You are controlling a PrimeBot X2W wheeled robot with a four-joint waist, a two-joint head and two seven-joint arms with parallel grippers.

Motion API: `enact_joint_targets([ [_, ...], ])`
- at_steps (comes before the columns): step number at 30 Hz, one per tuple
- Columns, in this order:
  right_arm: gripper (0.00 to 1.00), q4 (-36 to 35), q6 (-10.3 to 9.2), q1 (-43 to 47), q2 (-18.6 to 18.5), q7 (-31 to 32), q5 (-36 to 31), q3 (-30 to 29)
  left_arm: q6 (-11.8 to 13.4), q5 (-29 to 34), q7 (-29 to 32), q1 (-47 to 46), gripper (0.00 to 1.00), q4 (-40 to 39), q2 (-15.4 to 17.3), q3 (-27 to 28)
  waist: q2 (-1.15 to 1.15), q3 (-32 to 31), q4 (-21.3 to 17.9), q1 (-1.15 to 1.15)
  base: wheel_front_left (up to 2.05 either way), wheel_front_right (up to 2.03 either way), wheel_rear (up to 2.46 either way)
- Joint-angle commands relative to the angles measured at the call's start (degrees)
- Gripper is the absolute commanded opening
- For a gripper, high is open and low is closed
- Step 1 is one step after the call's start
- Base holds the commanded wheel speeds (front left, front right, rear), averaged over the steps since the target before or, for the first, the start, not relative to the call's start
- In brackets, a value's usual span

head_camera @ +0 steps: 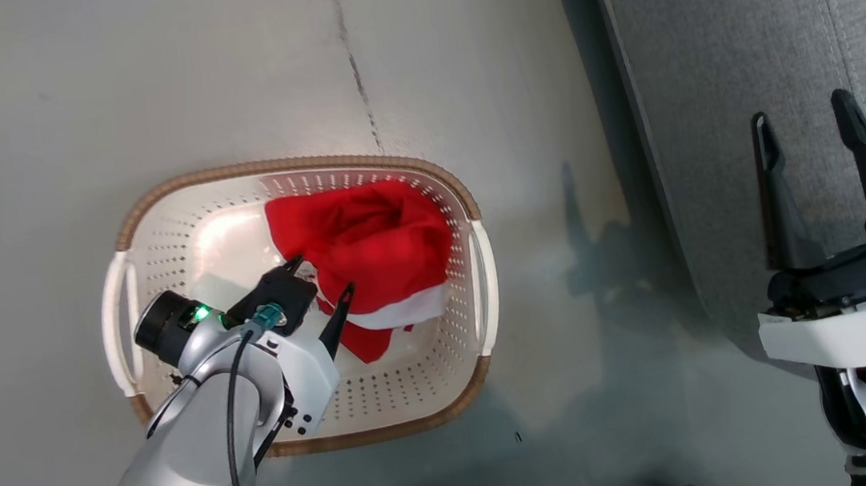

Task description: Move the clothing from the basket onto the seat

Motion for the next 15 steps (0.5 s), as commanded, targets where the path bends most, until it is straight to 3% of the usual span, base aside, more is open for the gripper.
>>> enact_joint_targets([
  [1,1.0,-0.66,0.0,-0.86,-0.18,-0.33,0.53,-0.2,-0.08,-0.57,0.06,-1.59,1.0,1.59,-0.08,-1.51,0.0,2.82,-1.71,0.0,0.0,0.0,0.0],
  [7,1.0,-2.86,0.0,-1.46,-0.15,-0.33,0.97,1.66,-0.08,-4.43,1.51,-6.24,1.0,7.05,-0.11,-10.92,0.0,6.68,-3.74,0.0,0.0,0.0,0.0],
  [15,1.0,-3.87,-0.01,-1.76,-0.16,-0.33,-0.09,4.37,-0.08,-7.94,2.64,-11.02,1.0,10.32,1.2,-18.56,0.0,10.6,-5.71,0.0,0.0,0.0,0.0],
])
